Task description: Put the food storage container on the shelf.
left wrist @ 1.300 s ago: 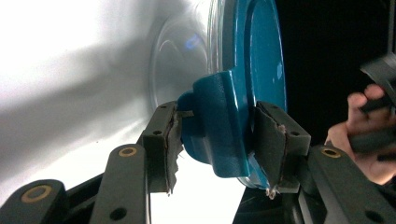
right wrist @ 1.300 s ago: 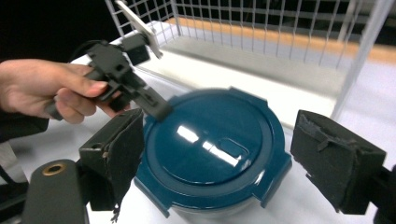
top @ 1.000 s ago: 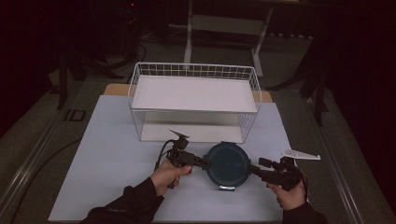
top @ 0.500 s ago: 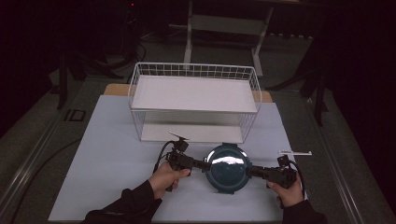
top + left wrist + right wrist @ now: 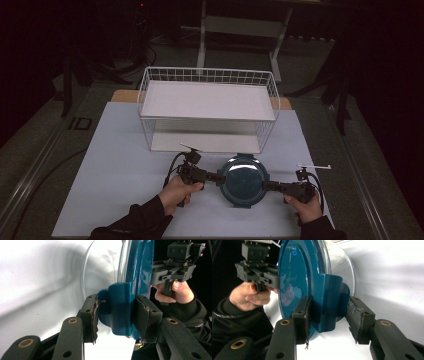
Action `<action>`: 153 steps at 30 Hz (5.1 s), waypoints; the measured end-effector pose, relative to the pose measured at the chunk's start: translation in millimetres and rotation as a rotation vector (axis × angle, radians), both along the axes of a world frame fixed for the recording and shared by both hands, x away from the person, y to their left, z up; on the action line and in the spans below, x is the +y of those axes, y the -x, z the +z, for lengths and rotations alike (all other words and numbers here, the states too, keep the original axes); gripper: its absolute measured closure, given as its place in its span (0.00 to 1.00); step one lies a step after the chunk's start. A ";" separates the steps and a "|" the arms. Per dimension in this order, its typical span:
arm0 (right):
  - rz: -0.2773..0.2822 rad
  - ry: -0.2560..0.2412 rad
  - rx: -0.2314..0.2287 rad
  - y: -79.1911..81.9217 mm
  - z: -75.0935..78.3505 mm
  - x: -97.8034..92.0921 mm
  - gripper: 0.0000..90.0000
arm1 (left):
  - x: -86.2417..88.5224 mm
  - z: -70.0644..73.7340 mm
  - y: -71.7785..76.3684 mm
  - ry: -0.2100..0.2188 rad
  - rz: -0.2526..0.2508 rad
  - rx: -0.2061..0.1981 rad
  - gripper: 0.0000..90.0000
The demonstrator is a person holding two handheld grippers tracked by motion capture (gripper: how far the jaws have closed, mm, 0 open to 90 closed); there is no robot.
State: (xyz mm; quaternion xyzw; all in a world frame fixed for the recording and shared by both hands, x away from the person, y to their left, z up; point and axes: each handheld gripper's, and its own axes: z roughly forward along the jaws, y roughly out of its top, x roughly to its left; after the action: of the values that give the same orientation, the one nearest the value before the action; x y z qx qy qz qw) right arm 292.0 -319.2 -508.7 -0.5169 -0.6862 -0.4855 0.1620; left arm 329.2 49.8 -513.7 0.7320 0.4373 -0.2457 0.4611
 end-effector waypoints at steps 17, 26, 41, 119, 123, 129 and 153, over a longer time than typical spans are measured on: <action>0.024 0.014 -0.075 3.6 13.5 13.4 0.63 | 14.0 18.7 12.3 -0.017 0.026 -0.101 0.63; 0.054 0.033 -0.149 -5.3 35.5 30.5 0.63 | 31.6 35.7 13.2 -0.004 0.055 -0.164 0.63; 0.103 0.030 -0.246 -40.6 59.9 67.5 0.63 | 69.0 58.0 3.0 -0.008 0.131 -0.233 0.63; -0.060 0.296 -0.393 -92.5 32.6 114.7 0.43 | 75.8 18.1 -49.9 -0.096 0.302 -0.377 0.16; -0.062 0.295 -0.417 -82.6 41.2 112.5 0.43 | 76.8 23.5 -39.1 -0.081 0.229 -0.423 0.05; -0.010 0.260 -0.436 -60.5 50.2 116.4 0.49 | 76.7 30.6 -15.7 -0.074 0.174 -0.456 0.02; 0.173 0.263 -0.354 -45.5 14.5 167.3 1.00 | 88.6 27.4 38.2 -0.115 0.175 -0.580 0.02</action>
State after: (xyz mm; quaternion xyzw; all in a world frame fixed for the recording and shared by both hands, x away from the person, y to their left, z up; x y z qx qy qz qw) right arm 337.6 -152.0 -494.2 -0.3794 -0.8031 -0.4592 0.0115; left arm 291.0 138.4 -486.3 0.7559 0.3620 0.0395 0.5441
